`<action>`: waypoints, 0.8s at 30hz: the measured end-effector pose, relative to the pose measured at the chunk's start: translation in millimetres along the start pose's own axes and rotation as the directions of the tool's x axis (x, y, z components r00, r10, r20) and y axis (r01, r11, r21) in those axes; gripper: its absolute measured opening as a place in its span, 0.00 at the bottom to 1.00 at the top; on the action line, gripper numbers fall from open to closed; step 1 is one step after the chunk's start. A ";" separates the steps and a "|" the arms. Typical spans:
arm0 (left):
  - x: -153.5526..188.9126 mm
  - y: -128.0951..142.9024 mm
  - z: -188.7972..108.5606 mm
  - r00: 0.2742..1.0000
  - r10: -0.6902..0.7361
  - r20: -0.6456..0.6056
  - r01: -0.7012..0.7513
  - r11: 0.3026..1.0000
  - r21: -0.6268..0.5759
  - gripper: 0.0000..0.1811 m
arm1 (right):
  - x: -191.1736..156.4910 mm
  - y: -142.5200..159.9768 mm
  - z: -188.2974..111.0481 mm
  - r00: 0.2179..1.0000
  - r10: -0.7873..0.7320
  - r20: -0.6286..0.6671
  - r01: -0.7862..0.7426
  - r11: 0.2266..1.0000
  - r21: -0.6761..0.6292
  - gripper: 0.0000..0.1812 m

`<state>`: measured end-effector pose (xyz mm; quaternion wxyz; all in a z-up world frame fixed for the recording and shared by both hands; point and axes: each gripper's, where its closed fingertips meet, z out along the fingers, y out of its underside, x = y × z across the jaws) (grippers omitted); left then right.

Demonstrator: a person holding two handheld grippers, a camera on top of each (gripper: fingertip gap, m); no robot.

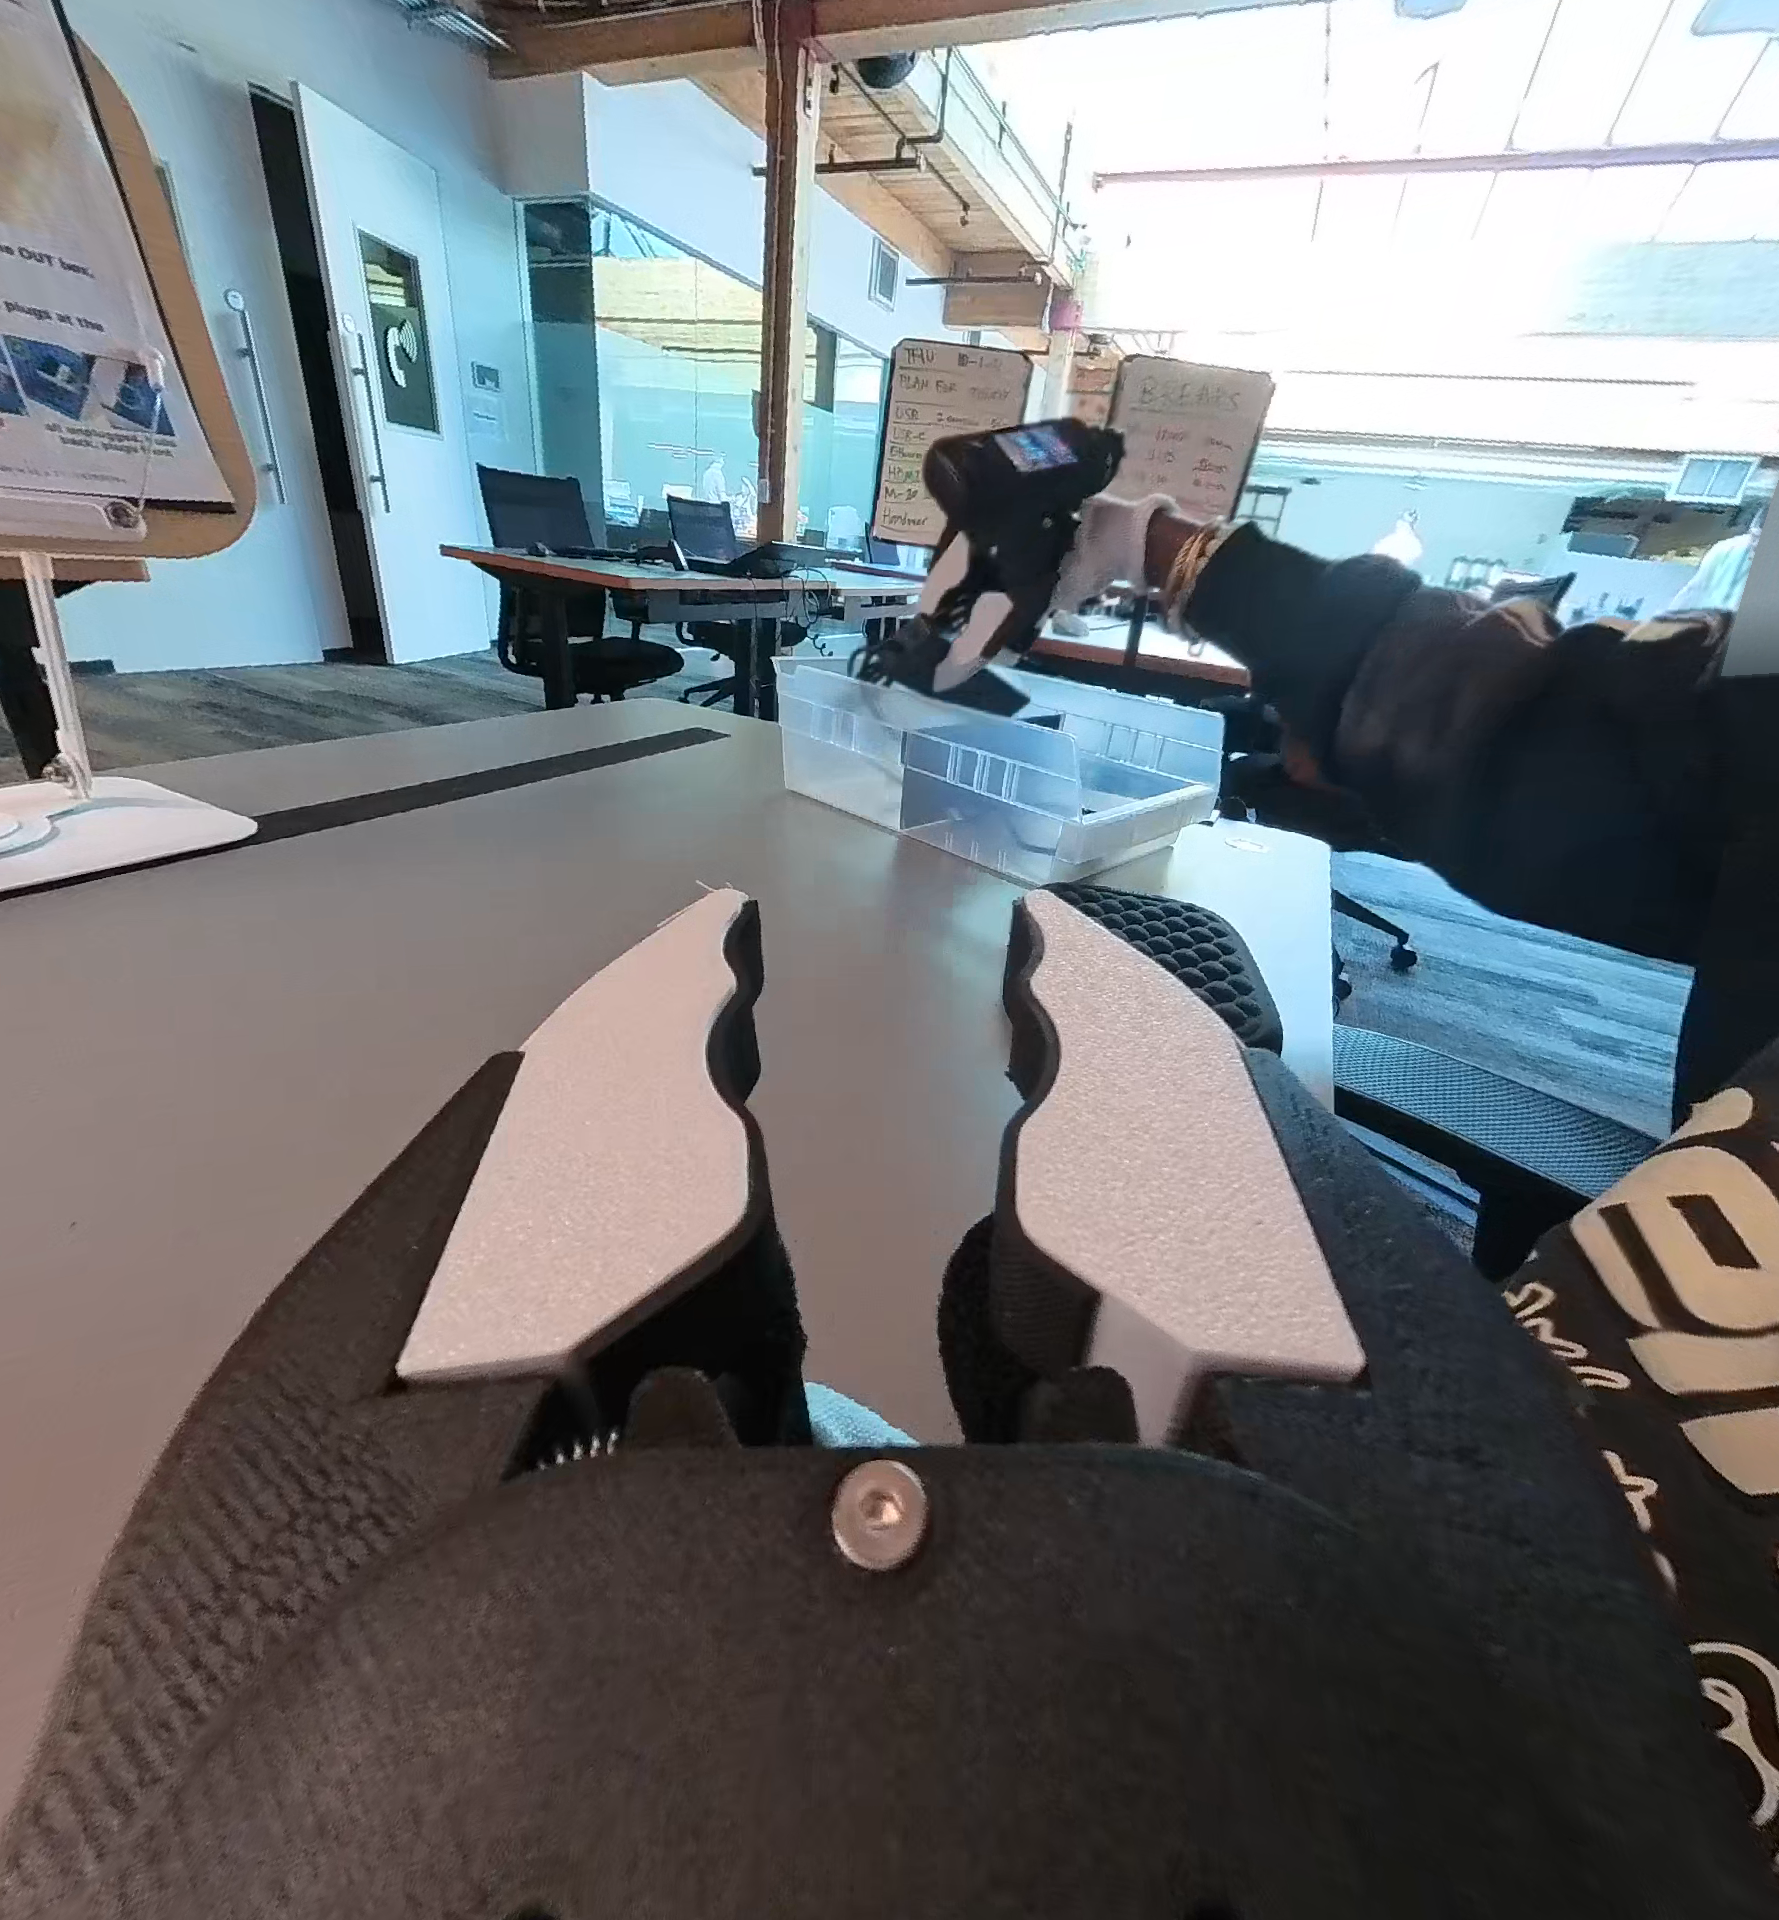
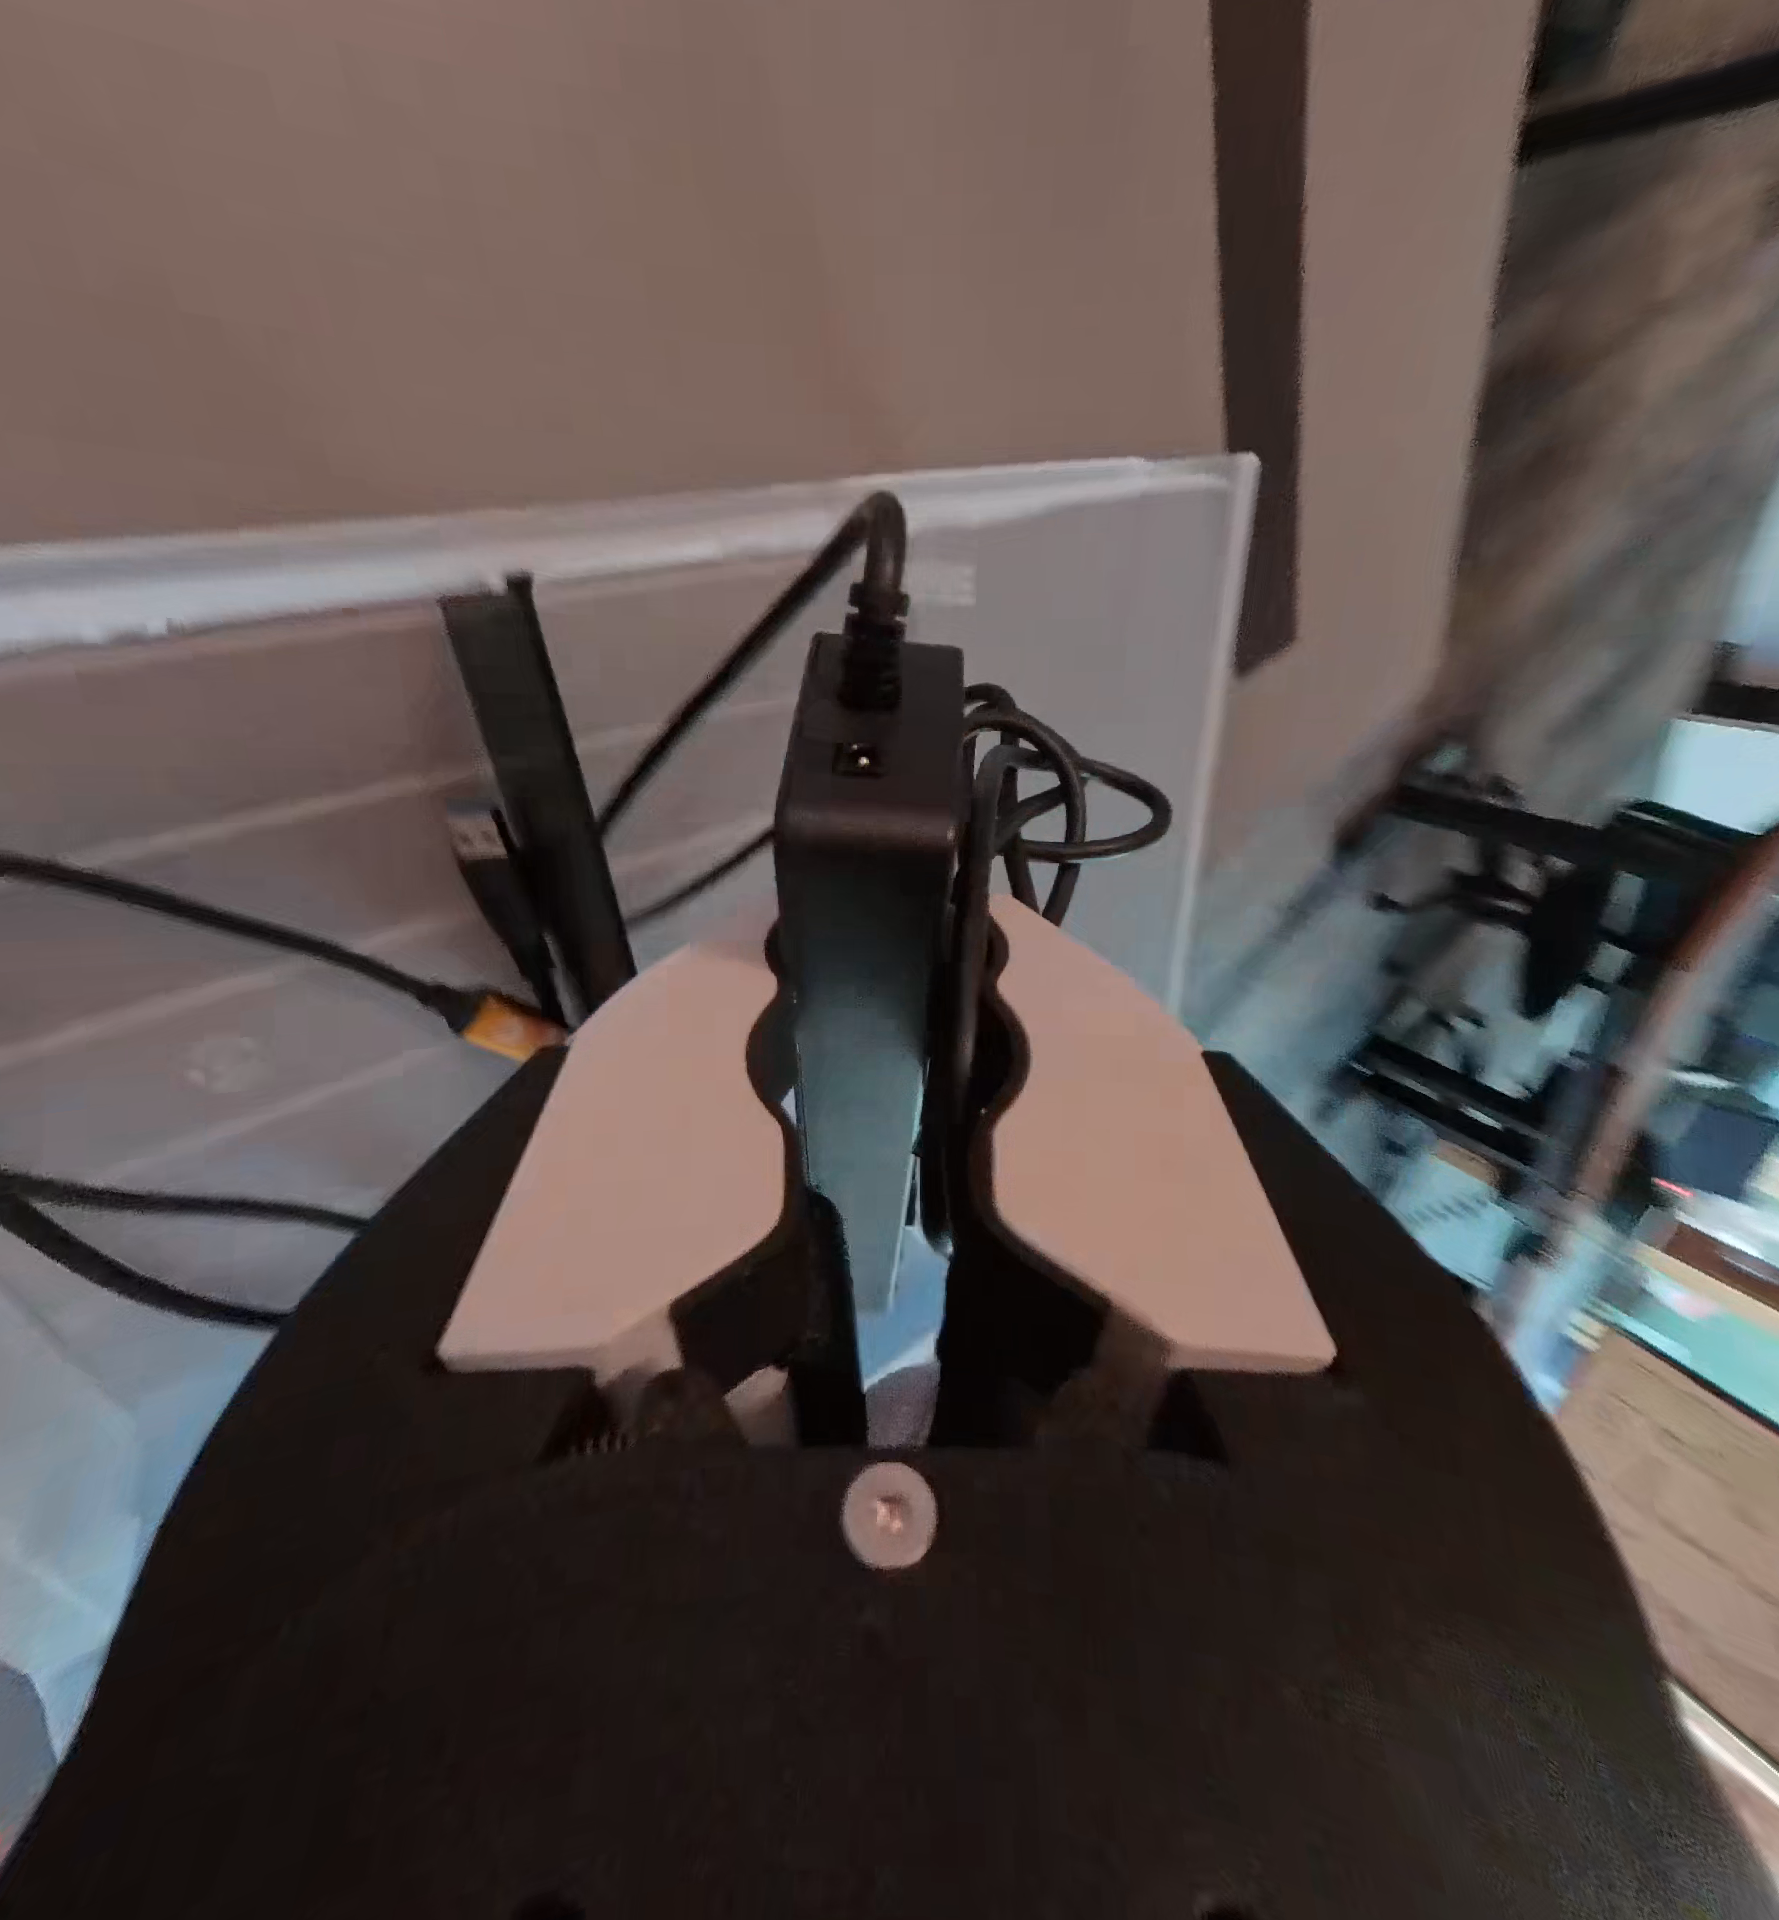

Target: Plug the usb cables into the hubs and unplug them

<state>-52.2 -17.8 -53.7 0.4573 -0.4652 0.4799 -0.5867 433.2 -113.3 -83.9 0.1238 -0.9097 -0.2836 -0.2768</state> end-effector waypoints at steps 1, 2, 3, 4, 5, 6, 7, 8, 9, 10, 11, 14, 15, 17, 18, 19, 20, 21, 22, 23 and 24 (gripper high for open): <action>0.0 0.2 0.0 1.000 -0.001 0.000 0.001 1.000 0.000 0.25 | -1.5 -1.6 6.7 0.998 0.036 0.048 -0.037 0.999 0.025 0.17; -0.1 0.3 0.1 1.000 -0.002 0.000 0.002 1.000 -0.001 0.25 | -1.7 -0.6 12.6 0.994 0.068 0.087 -0.071 0.997 0.036 0.17; -0.2 0.5 0.1 1.000 -0.002 0.000 0.002 1.000 -0.001 0.25 | -0.7 1.1 18.5 0.990 0.087 0.112 -0.093 0.994 0.049 0.18; -0.2 0.6 0.2 1.000 -0.003 -0.001 0.003 1.000 -0.002 0.25 | -0.1 2.9 24.1 0.986 0.101 0.133 -0.110 0.992 0.062 0.18; -0.3 0.9 0.2 1.000 -0.005 -0.001 0.005 1.000 -0.003 0.25 | -1.8 4.1 28.6 0.979 0.120 0.165 -0.134 0.988 0.074 0.18; -0.5 1.1 0.4 1.000 -0.007 -0.002 0.007 1.000 -0.004 0.25 | -2.6 4.2 32.0 0.970 0.148 0.194 -0.167 0.982 0.084 0.17; -0.7 1.4 0.5 1.000 -0.009 -0.002 0.009 1.000 -0.006 0.25 | -3.8 5.1 34.9 0.961 0.170 0.219 -0.192 0.978 0.080 0.17; -0.7 1.6 0.6 1.000 -0.011 -0.003 0.011 1.000 -0.007 0.25 | -5.6 6.1 37.6 0.953 0.180 0.242 -0.202 0.977 0.067 0.17; -0.7 1.8 0.7 1.000 -0.011 -0.003 0.011 1.000 -0.008 0.25 | -6.9 7.5 40.6 0.950 0.182 0.254 -0.200 0.979 0.046 0.17; -0.7 1.9 0.6 1.000 -0.011 -0.003 0.011 1.000 -0.009 0.25 | -8.4 9.0 43.5 0.947 0.181 0.264 -0.193 0.981 0.017 0.17; -0.6 2.1 0.7 1.000 -0.010 -0.003 0.010 1.000 -0.009 0.25 | -10.4 10.0 46.3 0.944 0.182 0.275 -0.186 0.982 -0.011 0.17; -0.3 2.3 0.7 1.000 -0.008 -0.004 0.008 1.000 -0.010 0.25 | -15.3 8.6 51.7 0.921 0.221 0.322 -0.215 0.975 -0.056 0.17; -0.2 2.3 0.6 1.000 -0.007 -0.004 0.007 1.000 -0.010 0.25 | -18.1 7.9 53.5 0.908 0.238 0.343 -0.231 0.971 -0.061 0.17; 0.1 2.3 0.5 1.000 -0.006 -0.005 0.006 1.000 -0.009 0.25 | -24.1 9.9 58.0 0.893 0.252 0.373 -0.240 0.968 -0.078 0.18; 0.1 2.2 0.4 1.000 -0.005 -0.006 0.005 1.000 -0.009 0.25 | -26.0 8.9 59.5 0.888 0.256 0.382 -0.247 0.966 -0.072 0.18; 0.4 2.2 0.3 1.000 -0.004 -0.007 0.004 1.000 -0.009 0.25 | -26.7 8.6 60.0 0.885 0.260 0.385 -0.253 0.965 -0.070 0.18; 0.5 2.2 0.4 1.000 -0.003 -0.007 0.003 1.000 -0.009 0.25 | -26.5 8.7 60.1 0.886 0.265 0.381 -0.259 0.963 -0.068 0.18; 0.6 2.3 0.3 1.000 -0.003 -0.008 0.003 1.000 -0.009 0.25 | -25.9 9.2 59.9 0.885 0.276 0.376 -0.269 0.960 -0.072 0.19; 0.7 2.3 0.4 1.000 -0.004 -0.009 0.004 1.000 -0.010 0.25 | -24.7 9.9 59.1 0.884 0.287 0.368 -0.278 0.957 -0.080 0.20; 0.5 2.3 0.4 1.000 -0.005 -0.010 0.005 1.000 -0.010 0.25 | -23.2 10.8 56.4 0.883 0.297 0.363 -0.285 0.955 -0.087 0.20; 0.5 2.3 0.4 1.000 -0.006 -0.010 0.006 1.000 -0.010 0.25 | -21.3 10.3 52.4 0.881 0.308 0.360 -0.297 0.951 -0.087 0.24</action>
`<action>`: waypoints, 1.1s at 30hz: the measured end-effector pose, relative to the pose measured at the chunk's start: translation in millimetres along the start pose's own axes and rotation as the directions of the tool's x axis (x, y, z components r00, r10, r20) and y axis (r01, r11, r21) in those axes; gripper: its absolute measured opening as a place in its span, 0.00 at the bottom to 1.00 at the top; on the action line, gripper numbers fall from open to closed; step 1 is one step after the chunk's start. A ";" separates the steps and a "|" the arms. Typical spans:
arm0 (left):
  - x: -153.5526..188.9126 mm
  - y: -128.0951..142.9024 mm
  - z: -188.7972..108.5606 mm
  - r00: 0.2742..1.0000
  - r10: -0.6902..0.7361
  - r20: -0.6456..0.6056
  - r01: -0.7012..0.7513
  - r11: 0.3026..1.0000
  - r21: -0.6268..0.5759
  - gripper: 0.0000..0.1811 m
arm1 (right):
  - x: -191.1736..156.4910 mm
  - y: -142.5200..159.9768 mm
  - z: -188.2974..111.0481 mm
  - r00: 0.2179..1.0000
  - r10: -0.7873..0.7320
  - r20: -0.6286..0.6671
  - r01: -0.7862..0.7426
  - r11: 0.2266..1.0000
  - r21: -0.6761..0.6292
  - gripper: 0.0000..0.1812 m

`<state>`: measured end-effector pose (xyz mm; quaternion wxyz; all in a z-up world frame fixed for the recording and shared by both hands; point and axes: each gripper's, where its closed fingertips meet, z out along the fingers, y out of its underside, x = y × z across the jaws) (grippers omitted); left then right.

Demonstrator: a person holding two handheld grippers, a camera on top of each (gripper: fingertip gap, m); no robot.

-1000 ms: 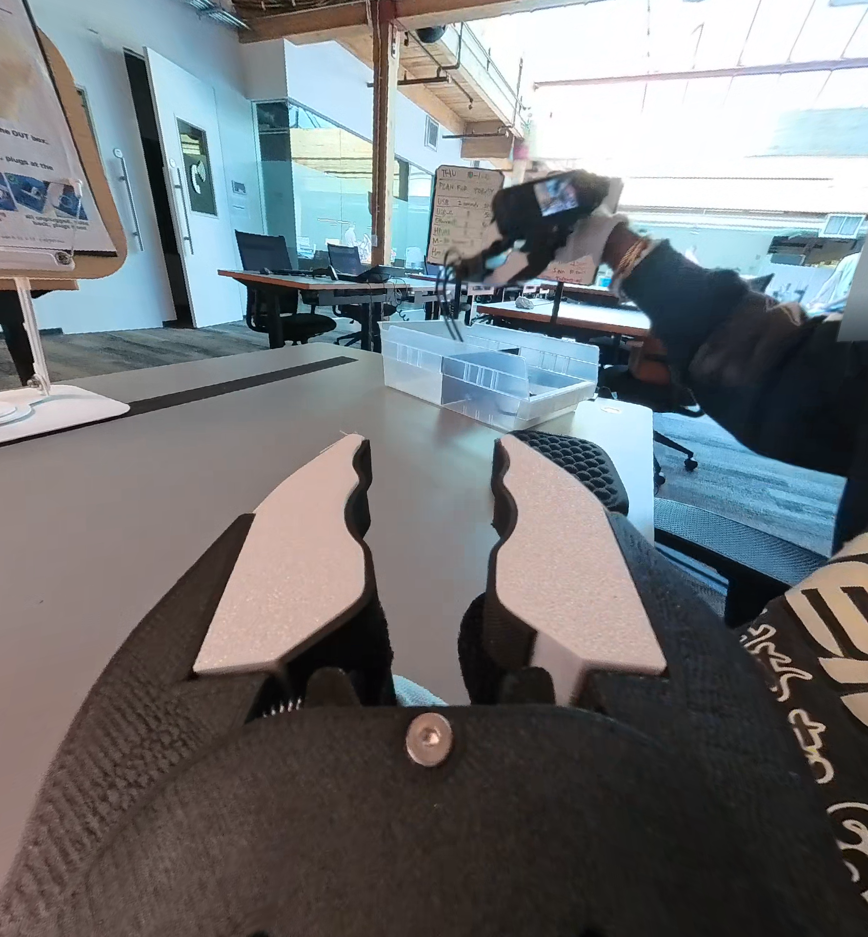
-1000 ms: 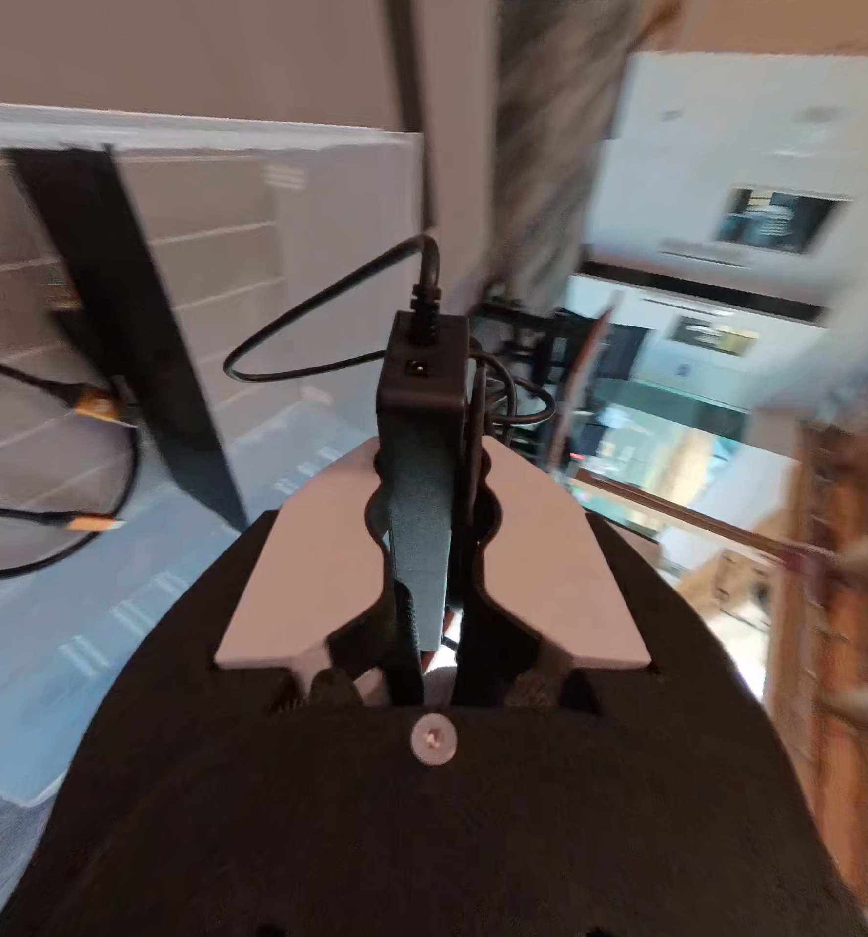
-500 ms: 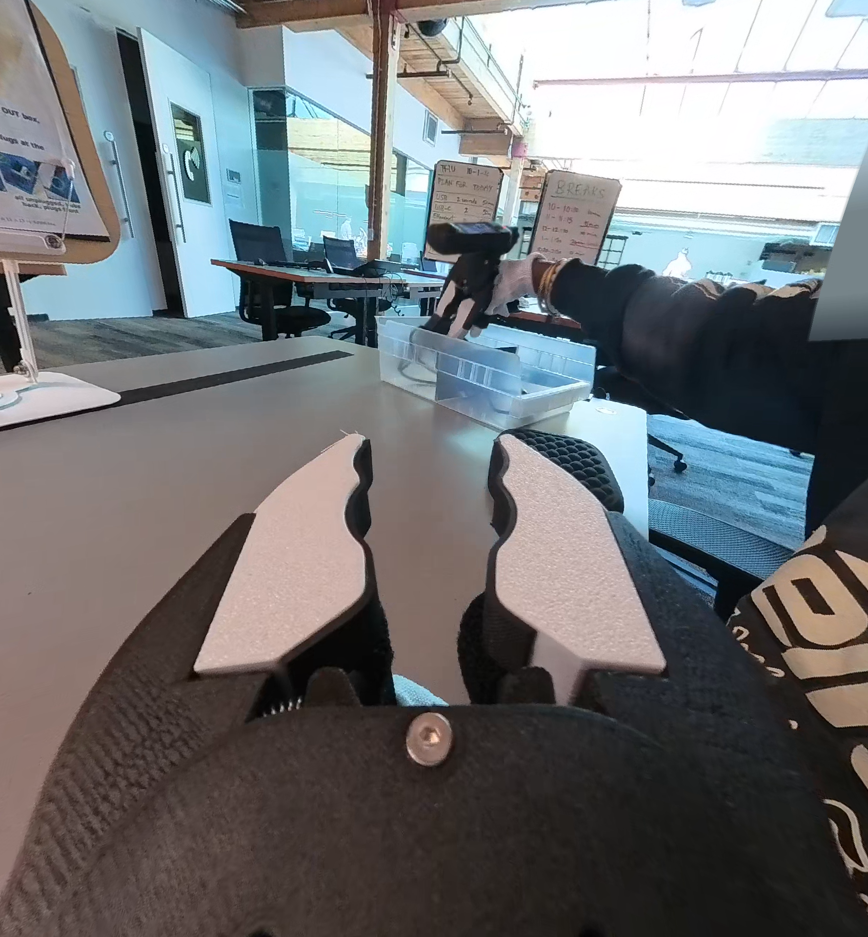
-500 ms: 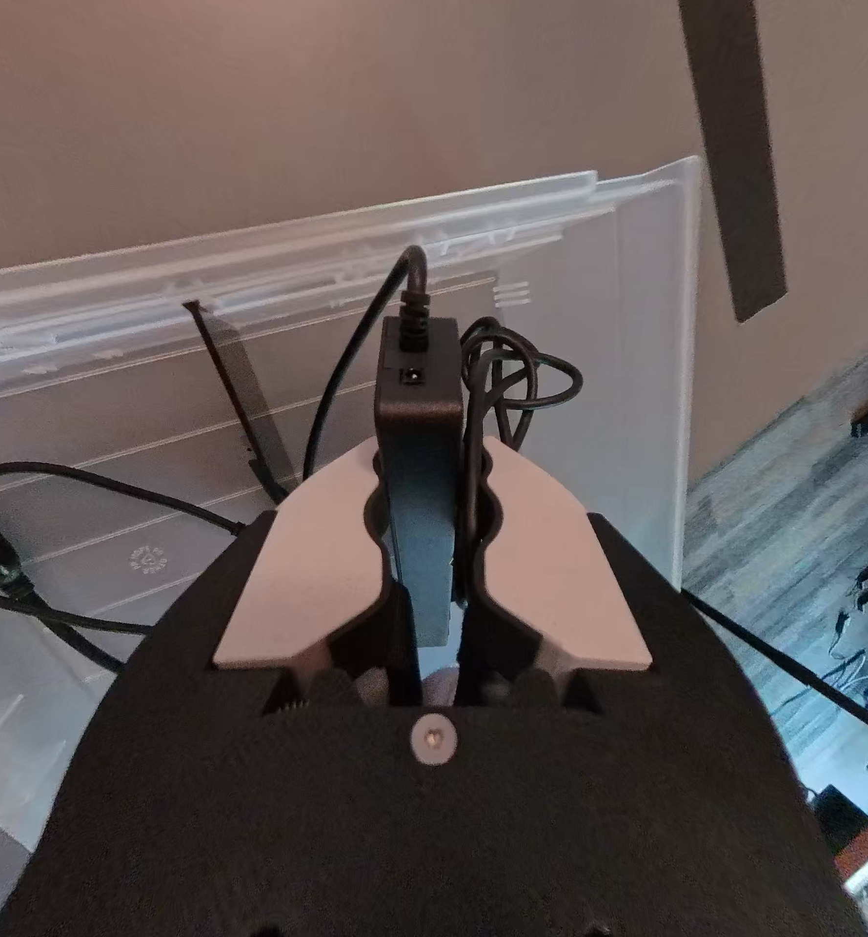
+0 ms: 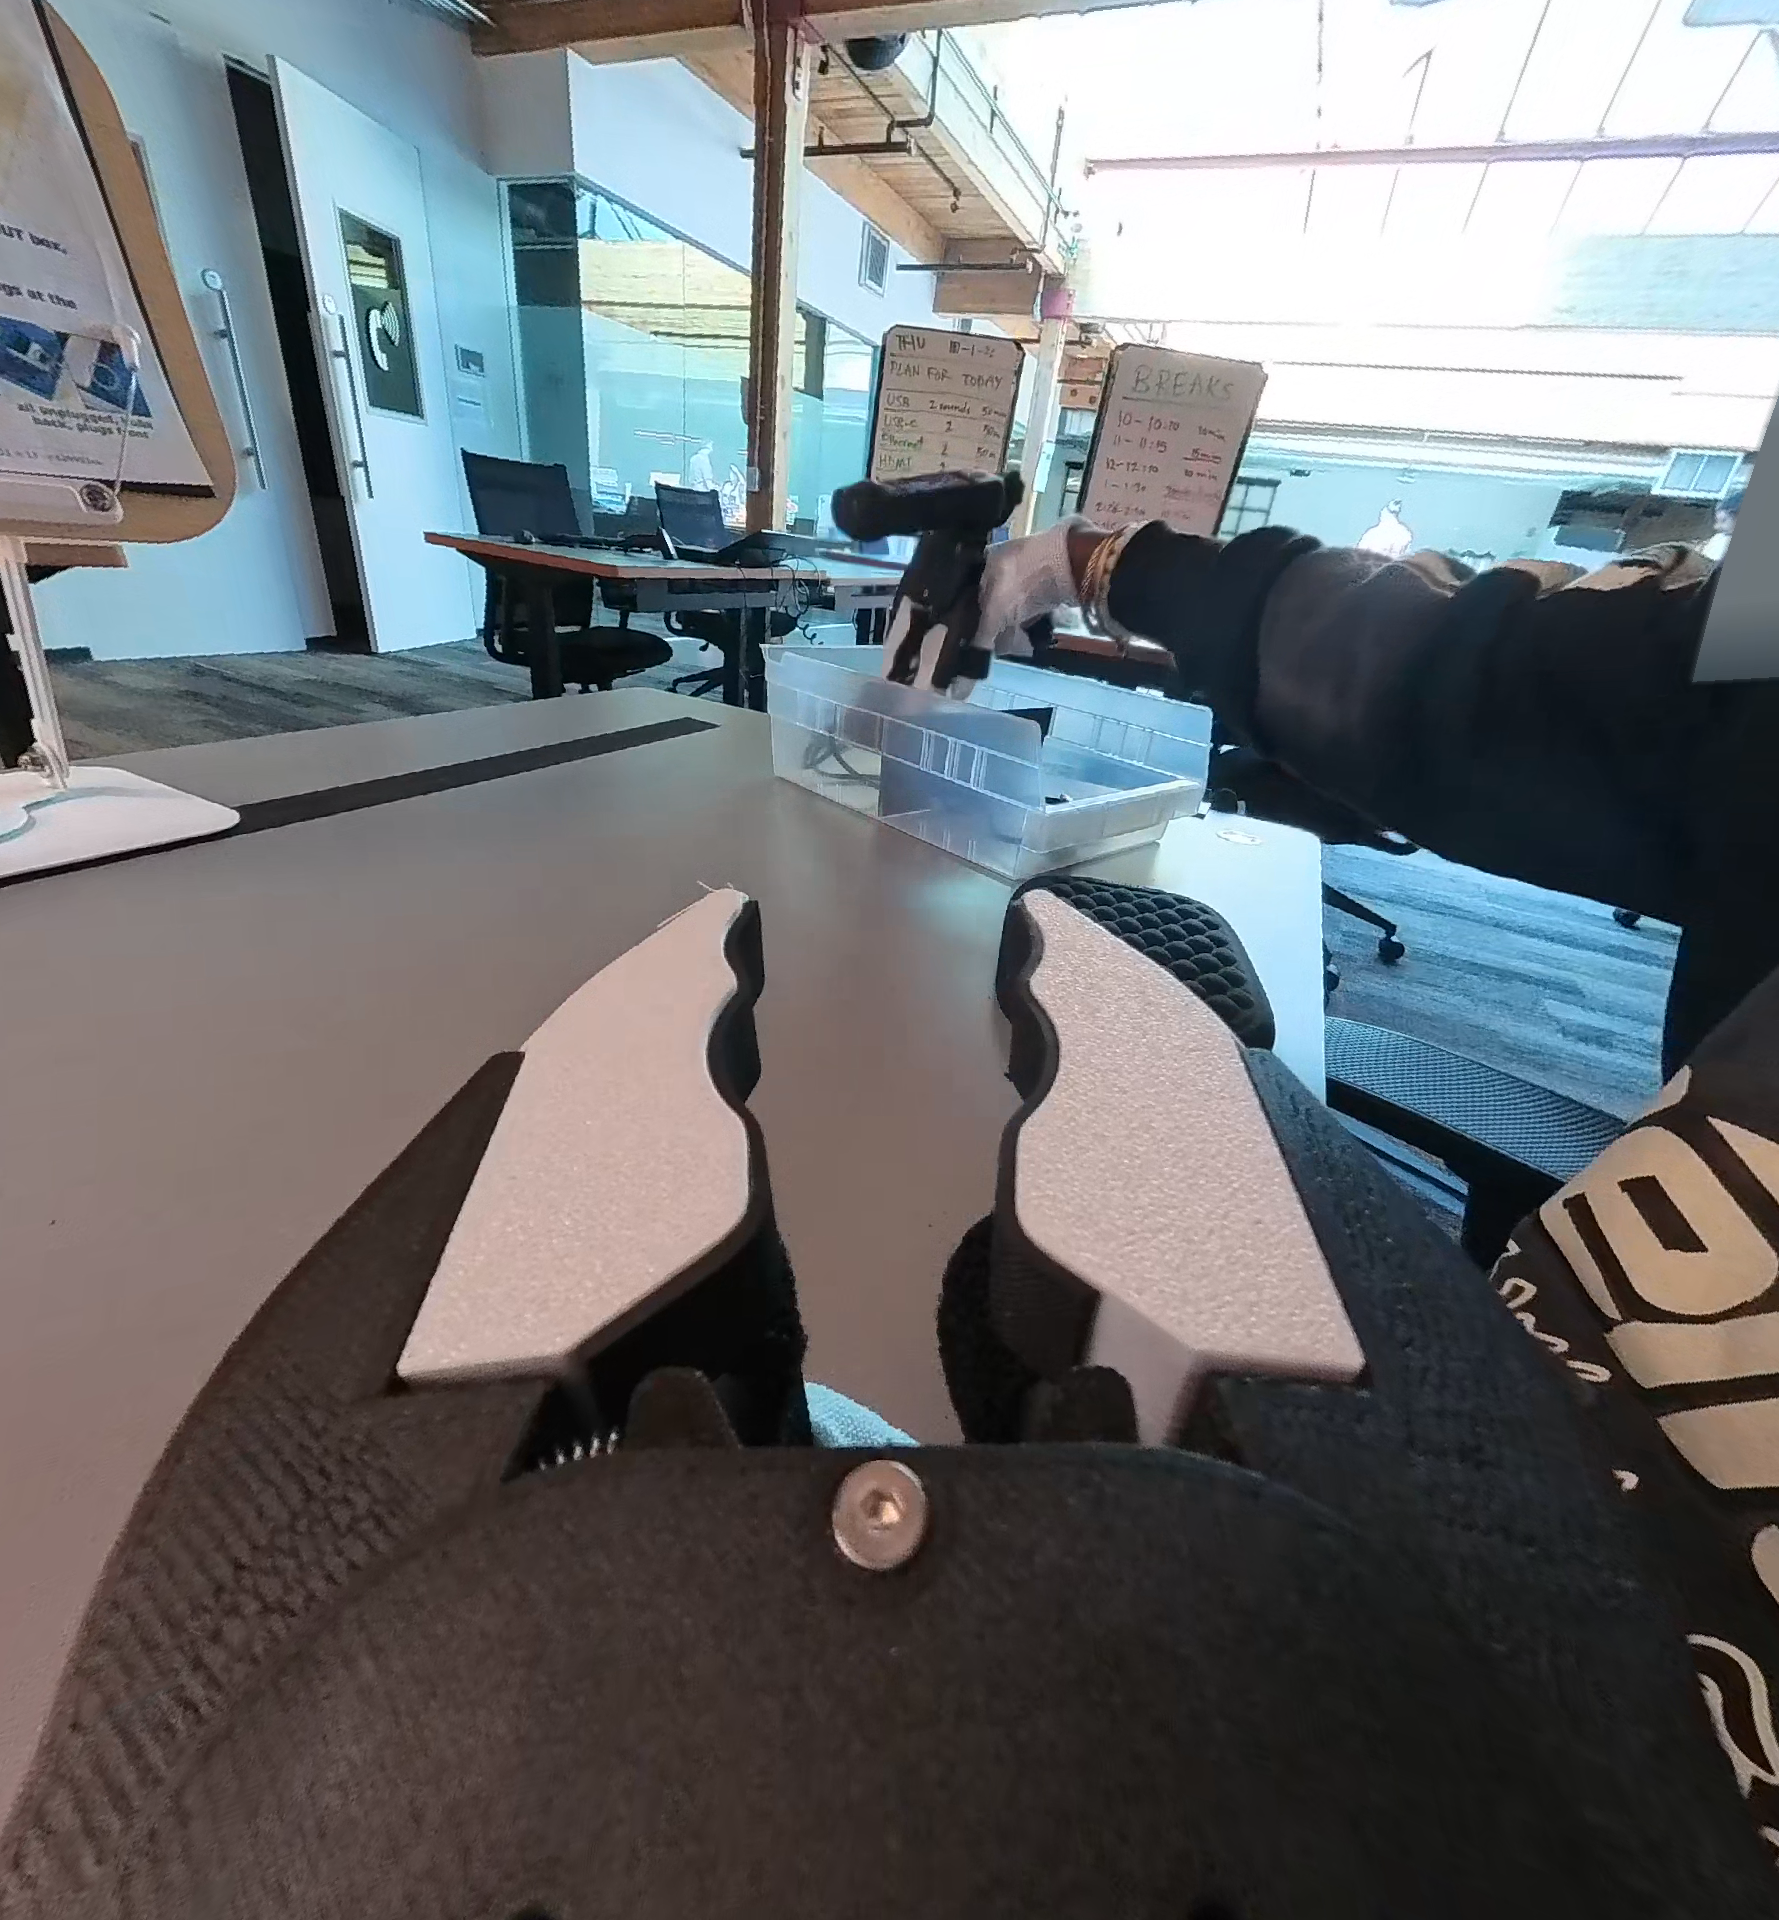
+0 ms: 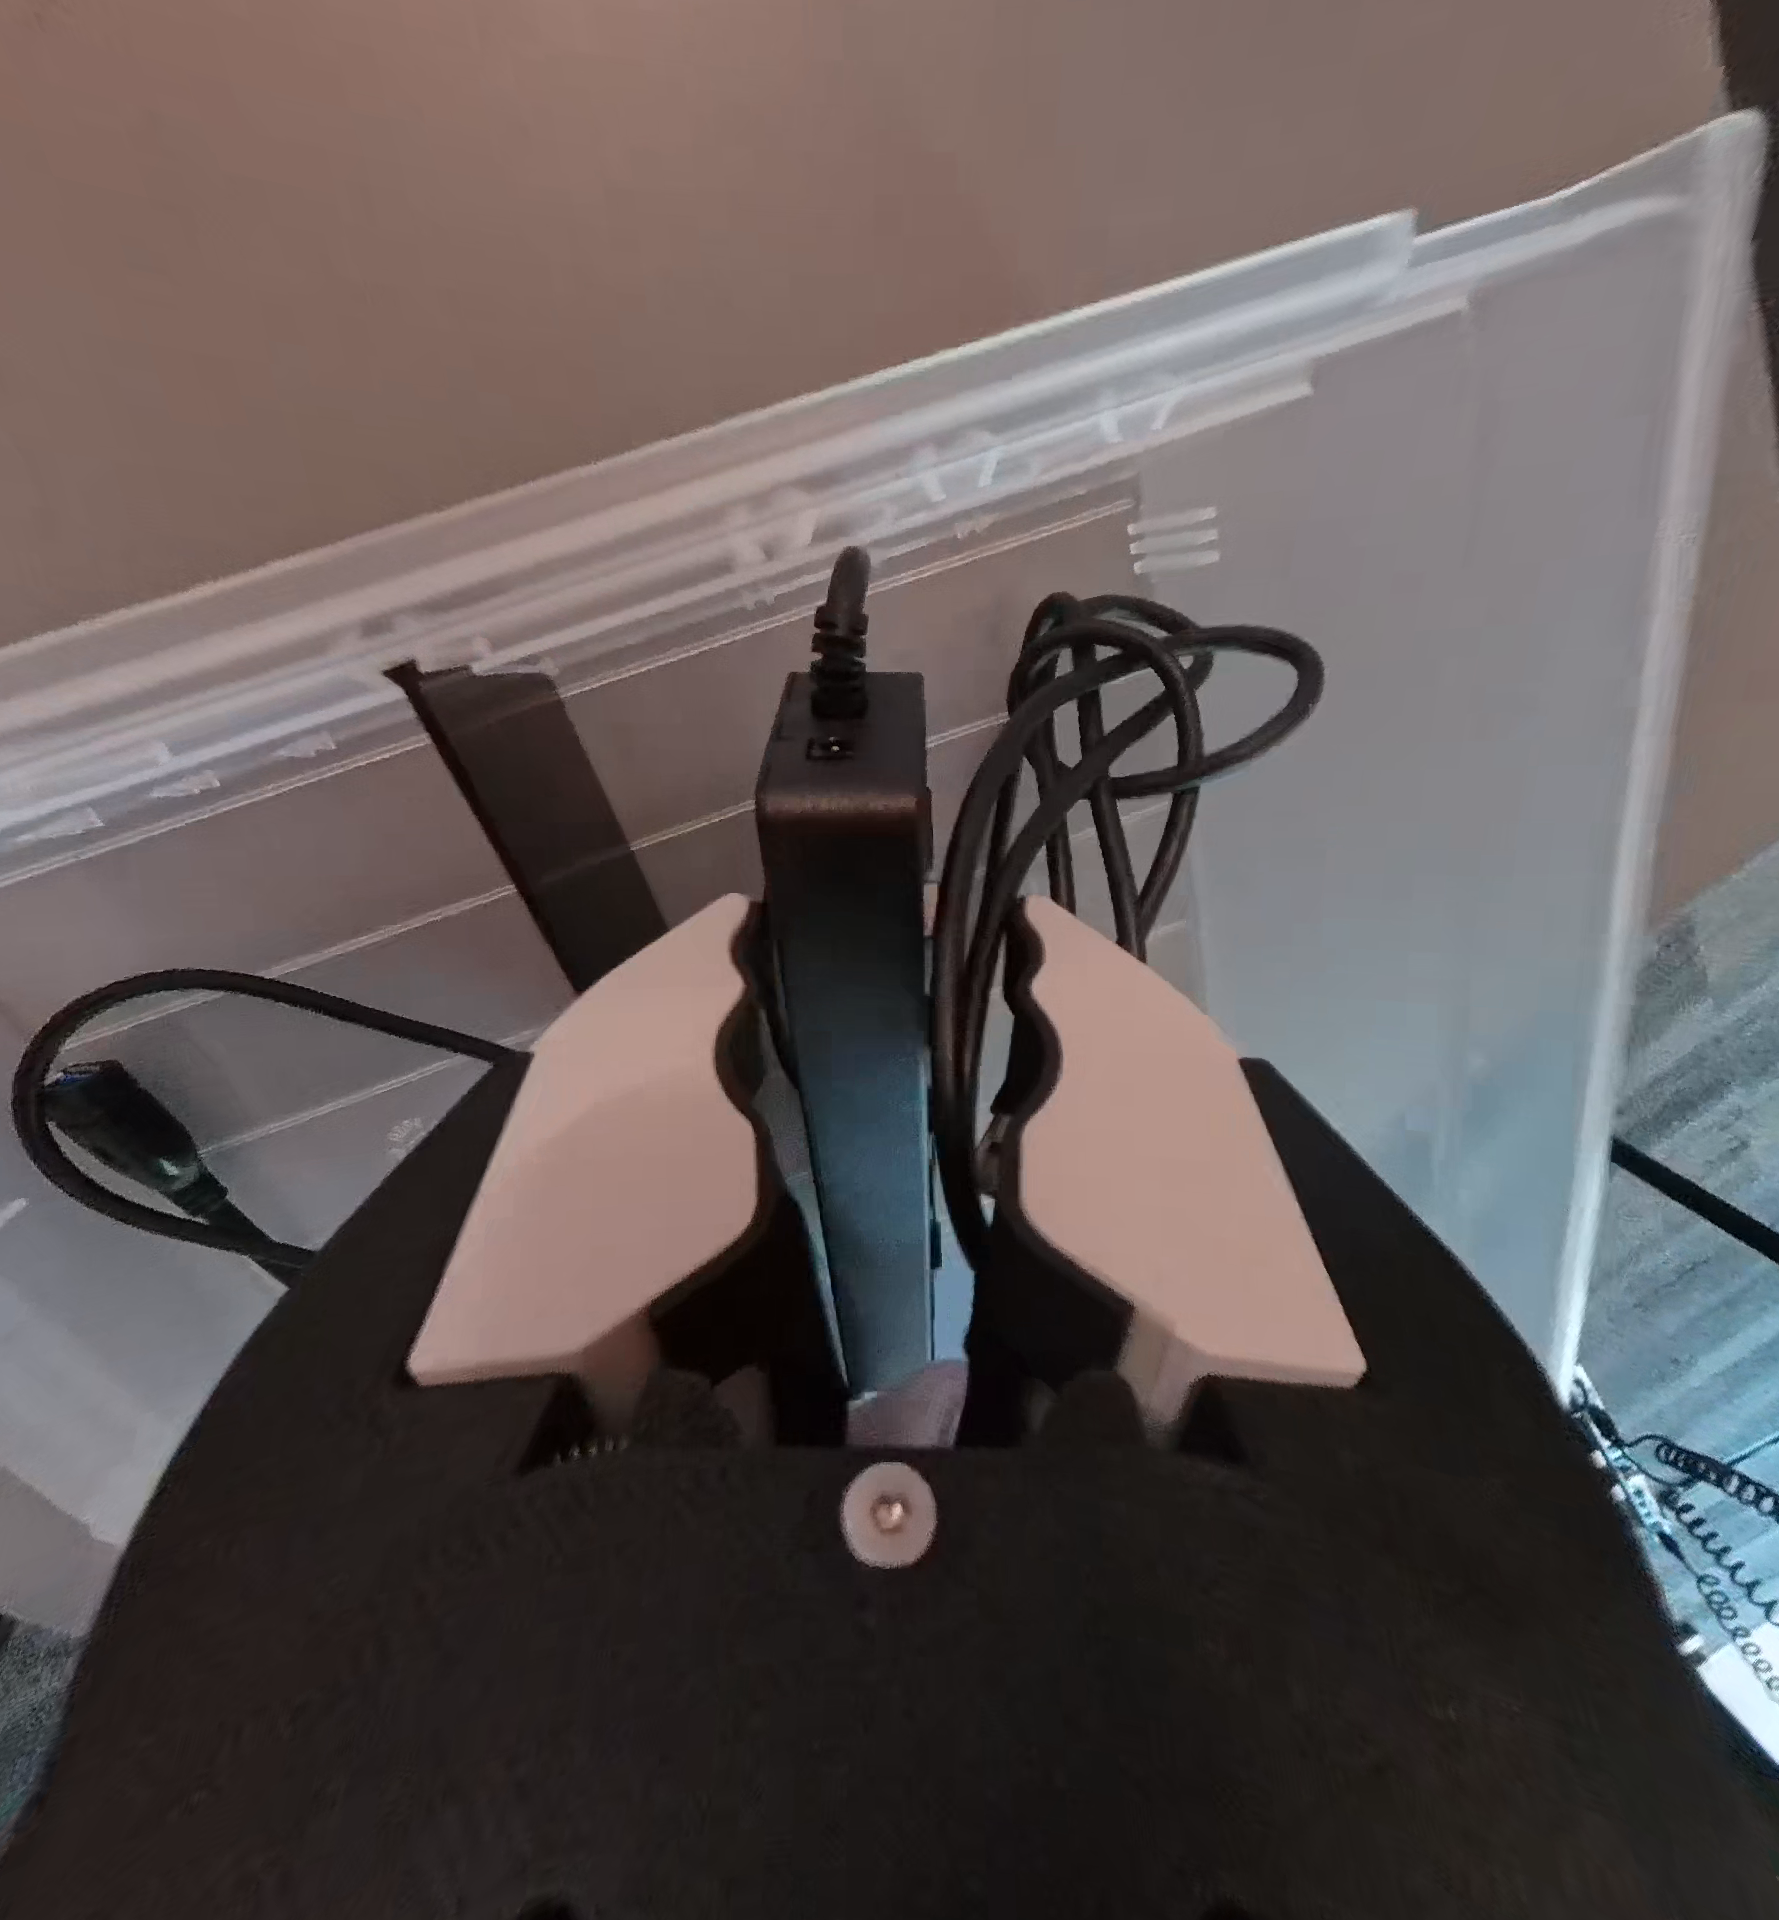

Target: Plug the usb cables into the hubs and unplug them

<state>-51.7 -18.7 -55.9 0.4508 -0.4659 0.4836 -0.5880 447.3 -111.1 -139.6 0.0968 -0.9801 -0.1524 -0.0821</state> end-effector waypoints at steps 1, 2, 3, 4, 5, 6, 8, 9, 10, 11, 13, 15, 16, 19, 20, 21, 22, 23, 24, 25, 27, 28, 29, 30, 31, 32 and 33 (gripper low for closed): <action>0.0 -0.1 0.0 1.000 0.000 0.000 0.000 1.000 0.000 0.25 | 1.3 -2.2 -6.3 1.000 0.014 -0.010 -0.014 1.000 0.015 0.28; 0.0 -0.1 0.0 1.000 0.000 -0.001 0.000 1.000 0.000 0.25 | 2.5 -5.7 -14.6 0.999 0.025 -0.019 -0.025 0.999 0.040 0.34; 0.2 0.1 0.0 1.000 0.002 -0.001 -0.002 1.000 0.000 0.25 | 2.5 -9.9 -24.9 0.999 0.034 -0.023 -0.032 0.997 0.073 0.37; 0.2 0.1 0.1 1.000 0.003 -0.001 -0.003 1.000 -0.001 0.25 | 3.1 -14.6 -36.7 0.999 0.042 -0.035 -0.038 0.993 0.113 0.38; 0.3 0.0 0.2 1.000 0.004 0.000 -0.004 1.000 -0.001 0.25 | 5.0 -19.8 -50.0 0.997 0.050 -0.063 -0.039 0.987 0.159 0.40; 0.4 0.1 0.3 1.000 0.005 0.000 -0.005 1.000 -0.002 0.25 | 6.7 -24.7 -64.4 0.994 0.058 -0.095 -0.038 0.978 0.206 0.41; 0.4 0.0 0.4 1.000 0.005 0.000 -0.005 1.000 -0.001 0.25 | 11.3 -39.8 -100.2 0.975 0.112 -0.192 -0.038 0.935 0.352 0.44; 0.6 -0.1 0.4 1.000 0.007 0.000 -0.007 1.000 0.000 0.25 | 8.3 -52.6 -123.1 0.963 0.155 -0.222 -0.033 0.882 0.470 0.46; 0.7 -0.3 0.4 1.000 0.009 0.000 -0.009 1.000 0.000 0.25 | -1.5 -67.6 -148.8 0.956 0.195 -0.219 -0.023 0.795 0.607 0.47; 0.7 -0.1 0.5 1.000 0.011 0.001 -0.011 1.000 -0.001 0.25 | -18.9 -82.4 -176.0 0.958 0.215 -0.188 -0.006 0.674 0.738 0.49; 0.9 0.3 1.0 1.000 0.013 0.002 -0.013 1.000 -0.004 0.25 | -64.7 -102.0 -228.6 0.968 0.218 -0.126 0.036 0.375 0.926 0.52; 1.0 0.4 1.2 1.000 0.017 0.003 -0.017 1.000 -0.005 0.25 | -121.1 -108.2 -270.1 0.978 0.176 -0.113 0.105 0.055 0.993 0.59; 0.9 0.3 1.3 1.000 0.018 0.004 -0.018 1.000 -0.005 0.25 | -147.0 -106.6 -284.5 0.978 0.176 -0.111 0.129 -0.092 0.987 0.61; 1.0 0.0 1.4 1.000 0.019 0.005 -0.019 1.000 -0.003 0.25 | -201.9 -95.4 -290.6 0.970 0.242 0.002 0.102 -0.416 0.904 0.54; 1.1 0.0 1.5 1.000 0.020 0.005 -0.020 1.000 -0.004 0.25 | -218.6 -93.5 -282.9 0.970 0.237 0.046 0.079 -0.492 0.867 0.53; 1.5 -0.2 1.5 1.000 0.022 0.005 -0.022 1.000 -0.003 0.25 | -234.8 -95.1 -270.8 0.974 0.214 0.080 0.046 -0.528 0.848 0.53; 1.7 -0.5 1.5 1.000 0.025 0.006 -0.025 1.000 -0.001 0.25 | -249.0 -101.0 -254.6 0.977 0.184 0.107 0.006 -0.523 0.852 0.53; 1.8 -0.7 1.5 1.000 0.027 0.006 -0.027 1.000 0.000 0.25 | -262.1 -108.9 -236.6 0.981 0.158 0.109 -0.017 -0.492 0.871 0.54; 1.8 -0.9 1.5 1.000 0.027 0.006 -0.027 1.000 0.001 0.25 | -273.0 -116.2 -218.2 0.986 0.144 0.088 -0.014 -0.448 0.894 0.54; 1.9 -0.9 1.7 1.000 0.027 0.006 -0.027 1.000 0.000 0.25 | -279.3 -121.4 -200.7 0.986 0.154 0.070 0.000 -0.413 0.911 0.54; 1.8 -1.0 2.0 1.000 0.026 0.005 -0.026 1.000 0.000 0.25 | -288.5 -131.4 -167.3 0.985 0.160 0.070 -0.006 -0.373 0.928 0.51; 1.8 -1.2 2.1 1.000 0.025 0.005 -0.025 1.000 0.001 0.25 | -295.2 -139.4 -158.9 0.991 0.123 0.060 -0.017 -0.324 0.946 0.54; 2.1 -2.0 1.8 1.000 0.026 0.004 -0.026 1.000 0.004 0.25 | -299.5 -143.8 -159.4 0.994 0.107 0.019 0.012 -0.281 0.960 0.56; 2.8 -4.7 1.0 1.000 0.030 0.003 -0.030 0.999 0.014 0.25 | -300.8 -144.8 -159.5 0.991 0.129 -0.043 0.076 -0.260 0.963 0.53; 3.6 -9.9 -1.2 0.999 0.035 0.004 -0.035 0.999 0.035 0.25 | -302.7 -145.0 -158.3 0.983 0.153 -0.103 0.140 -0.257 0.956 0.53; 5.0 -17.5 -5.0 0.999 0.042 0.003 -0.042 0.997 0.057 0.25 | -307.4 -146.5 -155.3 0.980 0.145 -0.138 0.171 -0.244 0.955 0.52; 6.5 -27.4 -11.1 0.999 0.050 0.001 -0.050 0.996 0.075 0.25 | -312.4 -149.3 -152.1 0.980 0.124 -0.153 0.178 -0.221 0.959 0.53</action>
